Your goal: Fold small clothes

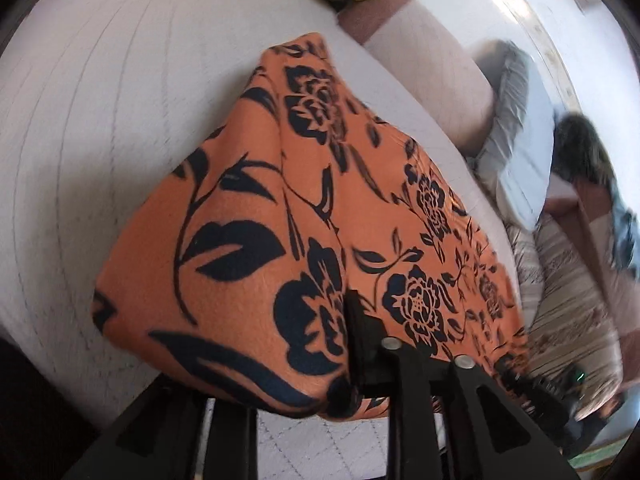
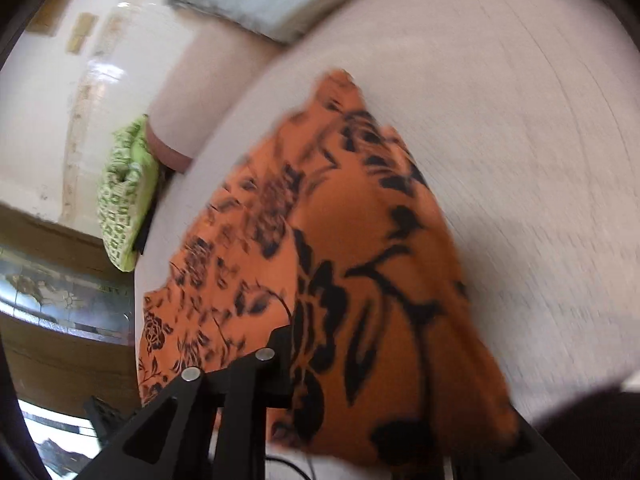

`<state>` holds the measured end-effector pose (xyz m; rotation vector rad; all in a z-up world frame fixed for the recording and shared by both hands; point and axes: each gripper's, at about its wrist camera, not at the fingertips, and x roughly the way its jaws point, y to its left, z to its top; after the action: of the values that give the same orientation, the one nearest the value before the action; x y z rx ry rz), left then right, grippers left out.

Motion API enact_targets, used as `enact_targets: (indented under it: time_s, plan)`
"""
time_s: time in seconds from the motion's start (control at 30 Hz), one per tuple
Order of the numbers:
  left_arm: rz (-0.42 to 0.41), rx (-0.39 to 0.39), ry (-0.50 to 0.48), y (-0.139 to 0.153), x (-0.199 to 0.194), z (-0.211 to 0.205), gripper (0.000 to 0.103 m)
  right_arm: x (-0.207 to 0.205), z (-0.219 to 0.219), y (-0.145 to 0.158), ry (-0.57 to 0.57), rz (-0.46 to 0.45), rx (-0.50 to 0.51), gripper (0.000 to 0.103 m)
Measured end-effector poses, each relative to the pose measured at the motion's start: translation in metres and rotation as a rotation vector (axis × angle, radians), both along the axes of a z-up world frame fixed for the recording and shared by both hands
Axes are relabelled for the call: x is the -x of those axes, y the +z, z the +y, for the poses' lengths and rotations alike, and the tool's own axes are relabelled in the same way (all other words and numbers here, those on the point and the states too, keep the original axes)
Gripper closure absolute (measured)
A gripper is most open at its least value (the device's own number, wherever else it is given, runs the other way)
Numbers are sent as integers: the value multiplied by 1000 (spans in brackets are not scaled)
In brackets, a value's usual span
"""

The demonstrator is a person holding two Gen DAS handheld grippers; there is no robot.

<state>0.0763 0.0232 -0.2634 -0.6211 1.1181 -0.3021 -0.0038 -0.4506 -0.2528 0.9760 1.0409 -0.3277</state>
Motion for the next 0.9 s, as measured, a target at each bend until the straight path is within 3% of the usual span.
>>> enact_targets:
  time_s: [0.1, 0.2, 0.33, 0.4, 0.47, 0.53, 0.63, 0.83, 0.9]
  plan:
    - [12, 31, 6, -1, -2, 8, 67, 11, -11, 4, -56, 29, -78, 65]
    - [-3, 29, 11, 5, 7, 13, 49, 23, -13, 26, -40, 14, -25, 54]
    - [1, 22, 51, 11, 25, 20, 37, 38, -6, 56, -1, -21, 72, 54]
    - [7, 15, 55, 14, 38, 25, 36, 42, 4, 72, 49, -65, 149, 55]
    - [14, 27, 60, 13, 45, 26, 36, 39, 17, 87, 102, -118, 201, 65]
    - [5, 25, 71, 16, 55, 31, 35, 27, 31, 95, 140, -159, 238, 66]
    - [8, 59, 110, 15, 53, 38, 33, 3, 53, 91, 192, -182, 269, 69]
    - [117, 133, 193, -4, 24, 47, 26, -60, 97, 51, 300, -131, 255, 70]
    - [95, 135, 206, -1, 18, 45, 21, -77, 107, 41, 323, -127, 253, 70]
